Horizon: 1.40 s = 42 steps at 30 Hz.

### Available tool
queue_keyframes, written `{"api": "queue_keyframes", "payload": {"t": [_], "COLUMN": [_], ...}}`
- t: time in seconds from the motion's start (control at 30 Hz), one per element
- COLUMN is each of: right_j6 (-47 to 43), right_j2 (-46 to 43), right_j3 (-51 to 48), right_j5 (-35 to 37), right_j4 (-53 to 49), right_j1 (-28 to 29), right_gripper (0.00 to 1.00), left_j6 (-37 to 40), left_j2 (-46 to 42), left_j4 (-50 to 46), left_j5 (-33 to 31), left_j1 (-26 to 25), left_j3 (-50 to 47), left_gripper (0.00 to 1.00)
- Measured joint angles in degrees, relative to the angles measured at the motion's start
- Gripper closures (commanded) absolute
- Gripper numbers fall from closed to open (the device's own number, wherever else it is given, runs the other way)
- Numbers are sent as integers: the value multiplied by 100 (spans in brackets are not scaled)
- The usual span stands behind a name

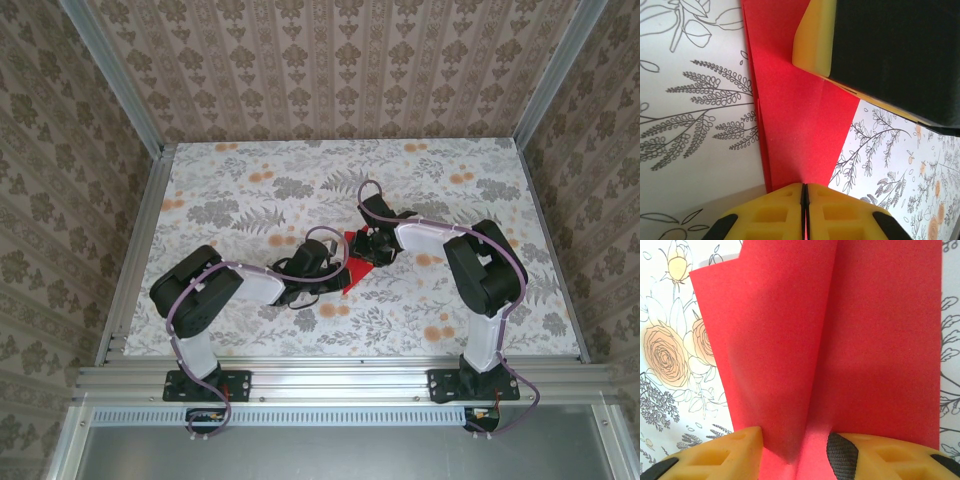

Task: Fold a paper plane with a square sheet of paper (pick it up from the middle)

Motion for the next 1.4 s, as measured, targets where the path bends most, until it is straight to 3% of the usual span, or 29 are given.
{"api": "queue_keyframes", "payload": {"t": [0.8, 1.4], "right_j6": [-81, -1305], "right_j2": [-74, -981], "right_j3": [157, -35], "right_j5": [-52, -651], "right_j4": [-192, -363], "right_j1": [-2, -461], "right_gripper": [51, 52], "left_j6": [0, -2], "left_j2": [-4, -4], "left_j4": [-426, -505], "left_j5": [-199, -197], "left_j1": [-70, -68], "left_j3": [151, 186], "left_gripper": [98, 100]}}
